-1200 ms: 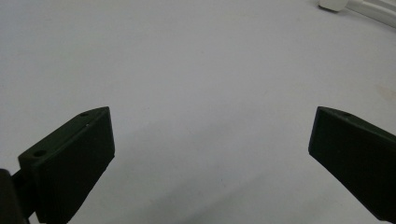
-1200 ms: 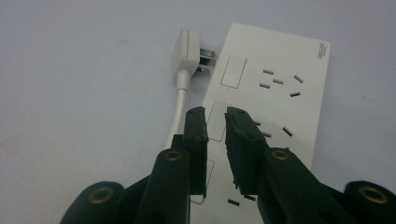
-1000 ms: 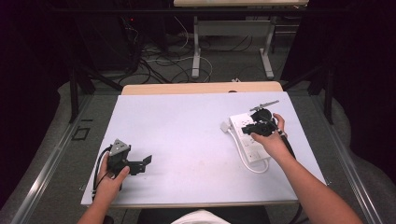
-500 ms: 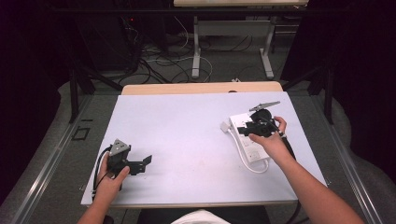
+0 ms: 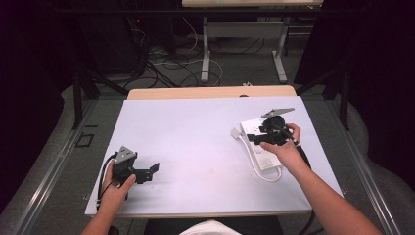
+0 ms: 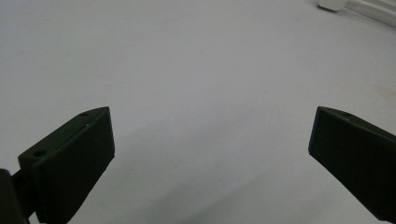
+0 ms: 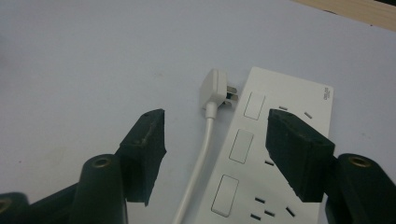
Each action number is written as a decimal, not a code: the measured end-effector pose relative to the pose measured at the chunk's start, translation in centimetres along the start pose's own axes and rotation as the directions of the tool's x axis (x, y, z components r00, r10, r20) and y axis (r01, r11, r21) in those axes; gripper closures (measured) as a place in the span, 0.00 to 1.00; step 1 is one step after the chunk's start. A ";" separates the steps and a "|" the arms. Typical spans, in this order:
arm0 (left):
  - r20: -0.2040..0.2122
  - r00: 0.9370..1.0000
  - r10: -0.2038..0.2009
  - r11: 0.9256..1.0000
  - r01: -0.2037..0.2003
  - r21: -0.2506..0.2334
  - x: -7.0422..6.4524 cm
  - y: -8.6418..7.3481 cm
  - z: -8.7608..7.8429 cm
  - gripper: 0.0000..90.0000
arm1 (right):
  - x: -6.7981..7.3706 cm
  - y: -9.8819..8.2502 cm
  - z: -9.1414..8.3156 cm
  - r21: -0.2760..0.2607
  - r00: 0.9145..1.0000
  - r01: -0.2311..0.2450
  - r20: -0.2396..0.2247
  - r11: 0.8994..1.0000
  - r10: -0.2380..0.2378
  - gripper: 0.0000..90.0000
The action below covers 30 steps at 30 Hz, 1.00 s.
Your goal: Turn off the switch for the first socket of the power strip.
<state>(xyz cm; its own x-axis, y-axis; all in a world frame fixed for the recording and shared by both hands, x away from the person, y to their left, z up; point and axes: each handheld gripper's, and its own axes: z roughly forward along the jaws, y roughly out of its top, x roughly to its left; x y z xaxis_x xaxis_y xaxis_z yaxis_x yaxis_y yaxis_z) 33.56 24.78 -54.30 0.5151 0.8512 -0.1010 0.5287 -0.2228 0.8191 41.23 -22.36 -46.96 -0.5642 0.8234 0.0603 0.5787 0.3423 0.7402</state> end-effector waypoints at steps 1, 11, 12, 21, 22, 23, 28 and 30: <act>0.000 1.000 0.000 1.000 0.000 0.000 0.0 0.0 0.0 0.00 | 0.0 0.0 -0.1 0.001 1.000 -0.003 0.003 1.000 0.003 0.39; -0.006 1.000 -0.003 1.000 0.003 -0.012 -0.1 0.0 0.0 0.00 | 0.4 -0.4 -0.6 0.003 1.000 0.002 0.031 1.000 -0.002 0.35; -0.006 1.000 -0.003 1.000 0.003 -0.012 -0.1 0.0 0.0 0.00 | 0.4 -0.4 -0.7 0.007 0.999 0.002 0.034 1.000 -0.002 0.35; -0.005 1.000 -0.003 1.000 0.003 -0.012 -0.1 0.0 0.0 0.00 | 0.6 -0.8 -1.4 -0.007 0.998 0.035 0.045 0.999 -0.035 0.31; -0.005 1.000 -0.003 1.000 0.003 -0.012 -0.1 0.0 0.0 0.00 | 0.6 -0.8 -1.5 -0.007 0.999 0.032 0.043 0.999 -0.031 0.31; -0.005 1.000 -0.002 1.000 0.002 -0.012 -0.1 0.0 0.0 0.00 | 0.7 -0.9 -1.6 -0.010 0.999 0.025 0.042 1.000 -0.025 0.31; -0.005 1.000 -0.002 1.000 0.002 -0.012 -0.1 0.0 0.0 0.00 | 0.6 -1.1 -2.3 -0.034 0.999 0.020 0.041 0.999 -0.019 0.24; -0.005 1.000 -0.001 1.000 0.001 -0.011 -0.1 0.0 0.0 0.00 | 0.6 -1.3 -2.6 -0.042 0.999 0.016 0.042 0.999 -0.015 0.21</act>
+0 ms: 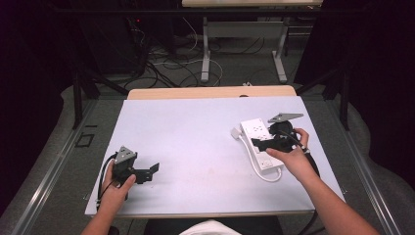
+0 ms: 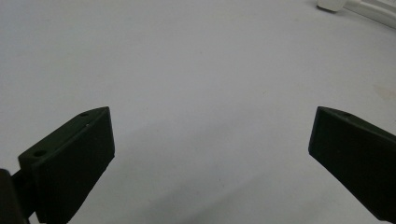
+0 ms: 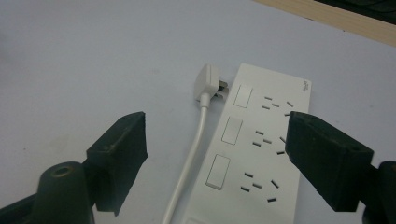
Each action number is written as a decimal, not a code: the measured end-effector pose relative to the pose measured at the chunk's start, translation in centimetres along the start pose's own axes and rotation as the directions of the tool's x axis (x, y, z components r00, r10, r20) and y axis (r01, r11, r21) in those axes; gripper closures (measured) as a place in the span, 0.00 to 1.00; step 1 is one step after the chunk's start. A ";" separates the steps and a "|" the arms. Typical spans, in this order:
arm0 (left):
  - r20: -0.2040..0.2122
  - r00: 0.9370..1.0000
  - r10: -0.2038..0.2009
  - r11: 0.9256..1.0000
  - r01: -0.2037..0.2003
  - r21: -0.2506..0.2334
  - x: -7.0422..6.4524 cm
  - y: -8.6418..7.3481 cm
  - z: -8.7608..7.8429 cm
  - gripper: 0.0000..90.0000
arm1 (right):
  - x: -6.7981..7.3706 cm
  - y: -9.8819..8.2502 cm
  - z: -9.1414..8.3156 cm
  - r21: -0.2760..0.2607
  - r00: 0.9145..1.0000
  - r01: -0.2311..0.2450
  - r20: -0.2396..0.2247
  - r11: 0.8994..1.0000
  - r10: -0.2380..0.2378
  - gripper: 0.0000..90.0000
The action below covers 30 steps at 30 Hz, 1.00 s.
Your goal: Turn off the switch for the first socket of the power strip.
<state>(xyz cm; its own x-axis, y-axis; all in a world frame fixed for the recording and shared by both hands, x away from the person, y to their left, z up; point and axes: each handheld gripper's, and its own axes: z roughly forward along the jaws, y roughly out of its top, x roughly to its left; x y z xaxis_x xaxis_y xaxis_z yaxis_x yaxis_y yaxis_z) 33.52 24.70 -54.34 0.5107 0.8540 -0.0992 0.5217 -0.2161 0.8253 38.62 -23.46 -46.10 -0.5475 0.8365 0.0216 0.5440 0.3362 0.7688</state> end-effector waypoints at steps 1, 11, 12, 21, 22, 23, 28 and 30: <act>0.000 1.000 0.000 1.000 0.000 0.000 0.0 0.0 0.0 0.00 | 0.0 -0.1 -0.1 -0.004 1.000 -0.002 -0.002 1.000 0.002 0.20; 0.001 1.000 -0.002 1.000 0.002 -0.001 0.0 0.0 0.0 0.00 | -0.1 -1.4 -1.9 -0.072 1.000 -0.013 0.023 0.997 0.014 0.10; 0.000 1.000 -0.003 1.000 0.003 -0.001 0.0 0.0 0.0 0.00 | -0.1 -1.6 -2.0 -0.077 1.000 -0.016 0.024 0.997 0.017 0.07; 0.001 1.000 -0.005 1.000 0.005 -0.003 0.0 0.0 0.0 0.00 | -0.3 -3.2 -3.0 -0.097 0.998 -0.047 0.043 0.994 0.051 0.00; 0.004 1.000 -0.004 1.000 0.004 0.002 0.0 0.0 0.0 0.00 | -0.4 -3.4 -3.1 -0.098 0.998 -0.047 0.046 0.994 0.052 0.00; 0.000 1.000 -0.005 1.000 0.005 -0.003 0.0 0.0 0.0 0.00 | -0.4 -3.5 -3.2 -0.105 0.997 -0.049 0.047 0.993 0.054 0.00; 0.000 1.000 -0.006 1.000 0.006 -0.004 0.0 0.0 0.0 0.00 | -0.7 -4.4 -3.5 -0.124 0.994 -0.055 0.083 0.991 0.066 0.00; 0.000 1.000 -0.006 1.000 0.006 -0.004 0.0 0.0 0.0 0.00 | -0.8 -4.8 -3.6 -0.128 0.993 -0.055 0.100 0.990 0.068 0.00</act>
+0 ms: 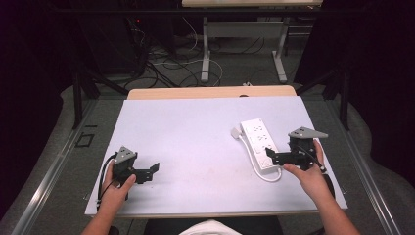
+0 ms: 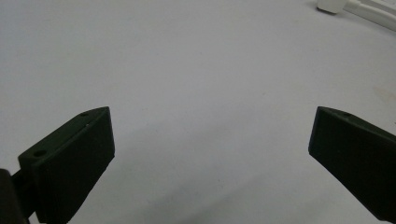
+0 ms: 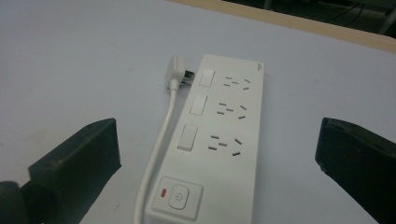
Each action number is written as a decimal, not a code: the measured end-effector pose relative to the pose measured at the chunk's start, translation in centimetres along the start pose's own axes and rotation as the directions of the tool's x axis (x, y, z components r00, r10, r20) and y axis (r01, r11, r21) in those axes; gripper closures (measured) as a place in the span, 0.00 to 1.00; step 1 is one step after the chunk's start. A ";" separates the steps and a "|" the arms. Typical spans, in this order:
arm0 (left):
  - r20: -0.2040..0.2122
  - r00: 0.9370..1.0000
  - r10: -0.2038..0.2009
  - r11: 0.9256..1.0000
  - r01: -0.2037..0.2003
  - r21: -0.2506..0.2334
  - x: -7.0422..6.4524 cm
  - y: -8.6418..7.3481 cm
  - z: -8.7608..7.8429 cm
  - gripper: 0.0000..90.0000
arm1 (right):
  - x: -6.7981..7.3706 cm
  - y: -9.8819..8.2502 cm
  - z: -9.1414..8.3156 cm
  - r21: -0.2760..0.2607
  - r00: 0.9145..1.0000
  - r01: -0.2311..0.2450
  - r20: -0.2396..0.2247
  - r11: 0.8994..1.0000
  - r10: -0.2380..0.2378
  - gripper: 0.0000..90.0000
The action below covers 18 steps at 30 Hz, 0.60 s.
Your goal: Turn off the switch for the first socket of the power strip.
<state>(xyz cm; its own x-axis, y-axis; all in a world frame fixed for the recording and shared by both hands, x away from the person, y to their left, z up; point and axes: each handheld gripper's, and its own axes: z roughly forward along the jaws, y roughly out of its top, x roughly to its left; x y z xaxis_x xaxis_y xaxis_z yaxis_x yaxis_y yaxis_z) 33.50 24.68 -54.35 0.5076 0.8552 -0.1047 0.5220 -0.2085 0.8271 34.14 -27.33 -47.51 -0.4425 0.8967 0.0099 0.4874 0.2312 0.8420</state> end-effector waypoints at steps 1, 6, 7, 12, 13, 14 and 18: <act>0.000 1.000 0.000 1.000 0.000 0.000 0.0 0.0 0.0 0.00 | -0.1 -0.2 0.0 0.002 1.000 -0.002 0.006 1.000 0.002 0.00; 0.005 1.000 0.003 1.000 -0.003 0.009 0.0 0.0 -0.1 0.00 | -0.7 -1.2 -0.3 -0.007 0.999 -0.034 0.025 0.999 0.035 0.00; 0.005 1.000 0.004 1.000 -0.004 0.009 0.0 0.0 -0.1 0.00 | -0.9 -1.4 -0.3 -0.008 0.999 -0.035 0.030 0.999 0.036 0.00; 0.004 1.000 0.005 1.000 -0.005 0.008 0.0 0.0 -0.1 0.00 | -1.5 -2.6 -0.4 -0.005 0.997 -0.068 0.049 0.998 0.068 0.00; 0.003 1.000 0.005 1.000 -0.005 0.007 0.0 0.0 -0.1 0.00 | -1.6 -2.8 -0.4 -0.004 0.996 -0.077 0.052 0.997 0.077 0.00; 0.004 1.000 0.004 1.000 -0.004 0.005 0.0 0.0 -0.1 0.00 | -1.7 -3.0 -0.4 -0.005 0.996 -0.075 0.053 0.997 0.075 0.00; 0.002 1.000 0.012 1.000 -0.012 0.009 0.1 0.0 -0.1 0.00 | -2.0 -3.8 -0.4 0.014 0.994 -0.089 0.068 0.996 0.088 0.00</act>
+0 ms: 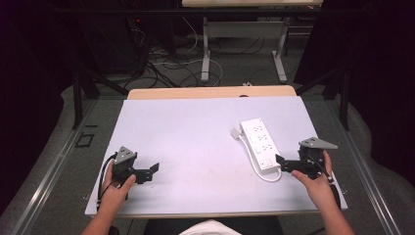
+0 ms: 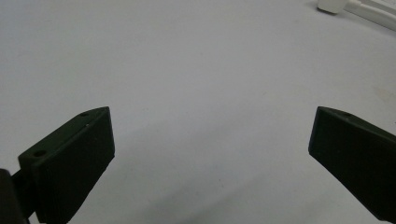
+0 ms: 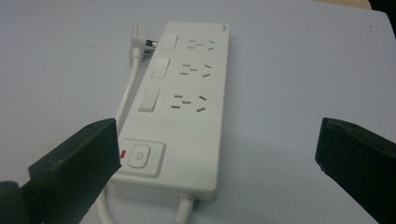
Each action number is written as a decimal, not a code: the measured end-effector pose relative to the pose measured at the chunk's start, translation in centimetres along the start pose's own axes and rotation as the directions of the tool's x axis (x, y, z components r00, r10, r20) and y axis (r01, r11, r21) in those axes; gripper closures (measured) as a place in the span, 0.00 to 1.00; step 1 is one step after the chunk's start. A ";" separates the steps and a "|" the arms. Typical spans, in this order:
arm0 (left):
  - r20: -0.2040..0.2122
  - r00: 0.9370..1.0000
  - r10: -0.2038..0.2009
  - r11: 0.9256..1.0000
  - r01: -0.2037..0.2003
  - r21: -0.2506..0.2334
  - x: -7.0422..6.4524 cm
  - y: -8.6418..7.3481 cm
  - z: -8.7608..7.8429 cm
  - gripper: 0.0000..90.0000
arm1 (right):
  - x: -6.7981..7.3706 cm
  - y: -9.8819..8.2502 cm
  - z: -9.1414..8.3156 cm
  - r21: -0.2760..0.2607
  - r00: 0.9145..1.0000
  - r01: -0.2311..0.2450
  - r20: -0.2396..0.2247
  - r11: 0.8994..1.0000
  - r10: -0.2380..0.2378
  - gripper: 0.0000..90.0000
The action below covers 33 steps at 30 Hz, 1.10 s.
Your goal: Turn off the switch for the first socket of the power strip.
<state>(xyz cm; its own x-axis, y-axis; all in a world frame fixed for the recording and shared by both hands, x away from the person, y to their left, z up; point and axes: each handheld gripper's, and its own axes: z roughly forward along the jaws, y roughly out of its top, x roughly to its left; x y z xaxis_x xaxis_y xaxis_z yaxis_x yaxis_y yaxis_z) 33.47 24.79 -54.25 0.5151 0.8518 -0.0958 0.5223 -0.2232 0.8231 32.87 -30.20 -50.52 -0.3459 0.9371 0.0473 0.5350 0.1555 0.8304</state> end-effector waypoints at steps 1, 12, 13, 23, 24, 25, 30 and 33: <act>0.001 1.000 -0.009 1.000 0.009 -0.001 -0.1 0.0 0.0 0.00 | -0.2 -0.2 0.0 0.004 1.000 0.004 0.009 1.000 -0.004 0.00; -0.001 1.000 0.001 1.000 -0.001 0.001 0.0 0.0 0.0 0.00 | -1.8 -1.6 0.2 -0.012 0.998 -0.055 0.033 0.998 0.055 0.00; -0.001 1.000 0.001 1.000 -0.001 0.001 0.0 0.0 0.0 0.00 | -2.0 -1.7 0.2 -0.009 0.998 -0.058 0.036 0.998 0.058 0.00; -0.005 1.000 0.009 1.000 -0.009 0.004 0.1 0.0 0.0 0.00 | -3.1 -2.8 0.4 0.000 0.996 -0.069 0.056 0.998 0.069 0.00; -0.004 1.000 0.008 1.000 -0.008 0.003 0.1 0.0 0.0 0.00 | -3.1 -2.9 0.4 -0.001 0.996 -0.073 0.056 0.997 0.073 0.00; -0.005 1.000 0.009 1.000 -0.009 0.003 0.1 0.0 0.0 0.00 | -3.3 -3.0 0.3 -0.004 0.996 -0.061 0.061 0.998 0.061 0.00; -0.005 1.000 0.008 1.000 -0.008 0.004 0.1 0.0 0.0 0.00 | -3.8 -3.6 0.4 0.011 0.996 -0.049 0.079 0.999 0.048 0.00; -0.005 1.000 0.010 1.000 -0.010 0.003 0.1 0.0 0.0 0.00 | -4.0 -3.9 0.5 0.039 0.996 -0.050 0.081 0.998 0.046 0.00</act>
<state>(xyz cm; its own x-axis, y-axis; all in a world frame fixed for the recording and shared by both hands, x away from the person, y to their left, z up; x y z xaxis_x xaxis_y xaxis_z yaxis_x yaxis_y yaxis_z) 33.52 24.86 -54.23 0.5168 0.8519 -0.0852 0.5196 -0.2330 0.8220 32.55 -34.43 -54.27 -0.2575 0.9654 0.0409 0.5812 0.1210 0.8047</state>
